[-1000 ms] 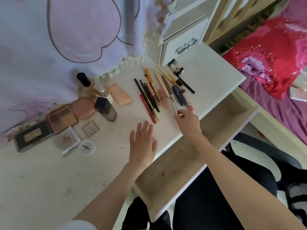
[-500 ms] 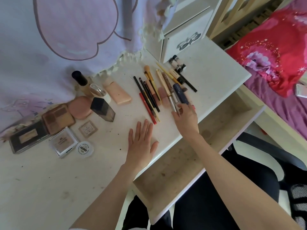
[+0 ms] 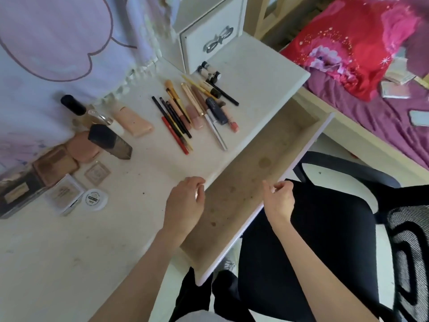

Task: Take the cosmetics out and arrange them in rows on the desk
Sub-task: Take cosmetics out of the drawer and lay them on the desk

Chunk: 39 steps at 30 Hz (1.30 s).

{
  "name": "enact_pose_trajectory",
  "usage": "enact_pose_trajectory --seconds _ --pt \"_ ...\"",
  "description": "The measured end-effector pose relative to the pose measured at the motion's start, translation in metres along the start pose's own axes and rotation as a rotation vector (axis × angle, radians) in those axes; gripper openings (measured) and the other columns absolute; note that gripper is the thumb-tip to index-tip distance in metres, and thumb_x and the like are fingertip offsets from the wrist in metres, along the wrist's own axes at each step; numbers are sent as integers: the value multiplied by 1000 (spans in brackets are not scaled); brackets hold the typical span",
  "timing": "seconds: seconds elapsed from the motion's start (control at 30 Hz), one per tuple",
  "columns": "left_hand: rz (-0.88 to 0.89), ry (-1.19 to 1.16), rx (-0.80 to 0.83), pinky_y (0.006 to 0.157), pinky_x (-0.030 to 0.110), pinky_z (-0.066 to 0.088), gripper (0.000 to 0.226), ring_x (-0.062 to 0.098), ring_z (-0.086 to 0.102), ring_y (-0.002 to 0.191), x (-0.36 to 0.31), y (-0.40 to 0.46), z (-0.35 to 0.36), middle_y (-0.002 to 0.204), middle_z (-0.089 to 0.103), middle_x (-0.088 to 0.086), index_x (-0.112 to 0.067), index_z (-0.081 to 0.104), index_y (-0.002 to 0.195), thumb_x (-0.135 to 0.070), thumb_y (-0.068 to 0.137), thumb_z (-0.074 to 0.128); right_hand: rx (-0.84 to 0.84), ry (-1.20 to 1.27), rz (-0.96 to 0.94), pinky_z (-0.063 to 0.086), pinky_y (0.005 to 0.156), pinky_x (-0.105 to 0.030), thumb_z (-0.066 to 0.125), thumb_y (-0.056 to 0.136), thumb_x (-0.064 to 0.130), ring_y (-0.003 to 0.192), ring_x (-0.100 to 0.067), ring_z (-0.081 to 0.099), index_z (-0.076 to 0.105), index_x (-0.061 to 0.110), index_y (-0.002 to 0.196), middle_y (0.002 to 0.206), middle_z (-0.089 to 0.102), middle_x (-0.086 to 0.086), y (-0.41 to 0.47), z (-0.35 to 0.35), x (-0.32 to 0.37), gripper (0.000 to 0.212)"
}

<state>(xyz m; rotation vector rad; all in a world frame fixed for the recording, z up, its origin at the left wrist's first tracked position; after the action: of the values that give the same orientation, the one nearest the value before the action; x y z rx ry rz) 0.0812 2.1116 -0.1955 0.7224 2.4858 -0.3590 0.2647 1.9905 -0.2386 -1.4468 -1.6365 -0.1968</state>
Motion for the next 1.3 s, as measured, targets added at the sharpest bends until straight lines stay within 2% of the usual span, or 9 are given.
enact_pose_trajectory --seconds 0.07,0.13,0.23,0.4,0.6,0.87,1.03,1.13,1.3 --pt "40 41 227 86 24 43 31 12 57 104 -20 -19 33 114 60 -4 -21 54 123 -30 97 41 68 13 131 45 63 -30 59 88 37 81 -19 53 41 10 105 100 52 -6 4 -1 -23 37" --pt "50 126 419 90 27 43 40 13 52 113 -35 -37 67 123 55 -5 -23 45 131 -41 97 38 171 27 221 53 77 -40 59 88 40 86 -21 56 40 7 121 104 51 -7 9 4 -37 50" --pt "21 239 556 84 33 46 45 22 55 106 -45 -55 103 120 56 2 -17 40 131 -42 94 44 318 141 258 54 86 -46 57 90 31 90 -22 57 41 8 127 97 53 -3 15 13 -42 47" --pt "9 418 484 71 32 46 35 27 63 89 -47 -57 120 101 64 7 -14 41 129 -21 95 44 365 208 245 56 80 -45 50 92 16 75 -14 52 43 7 122 88 49 1 21 19 -41 33" --pt "51 458 516 71 33 44 34 31 63 91 -52 -60 128 102 66 8 -15 44 127 -23 94 45 353 214 238 56 77 -48 51 90 14 83 -22 56 44 8 120 106 57 -11 23 11 -50 31" --pt "117 394 504 69 35 48 30 29 61 79 -59 -56 117 89 64 7 -16 47 121 -25 93 45 320 134 201 56 79 -49 52 87 18 94 -29 62 41 9 128 104 60 -9 25 8 -44 43" --pt "283 473 380 76 32 43 23 24 55 99 -60 -51 99 91 62 0 -16 58 100 -29 83 55 312 67 168 55 79 -49 50 88 20 94 -32 62 43 8 119 98 57 -9 23 7 -34 34" --pt "380 523 272 86 46 47 32 36 57 110 -58 -46 90 97 66 4 -18 68 84 -38 60 76 312 69 168 54 80 -49 49 89 22 94 -31 62 44 9 116 98 58 -9 23 8 -34 31" --pt "342 618 232 99 66 27 79 42 37 130 -49 -39 82 133 51 16 -17 57 119 -50 50 79 329 147 169 54 80 -50 47 91 27 91 -31 61 43 9 109 88 55 -6 18 15 -30 26"
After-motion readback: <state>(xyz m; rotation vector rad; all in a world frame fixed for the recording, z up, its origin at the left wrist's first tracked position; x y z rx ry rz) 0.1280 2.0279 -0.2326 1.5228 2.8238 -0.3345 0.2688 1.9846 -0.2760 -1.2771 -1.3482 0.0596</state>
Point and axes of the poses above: each hand's wrist, its own y-axis towards the middle knuckle, its own z-axis out of the palm, x = y × z, the point moved 4 cm from there along y, towards the middle knuckle
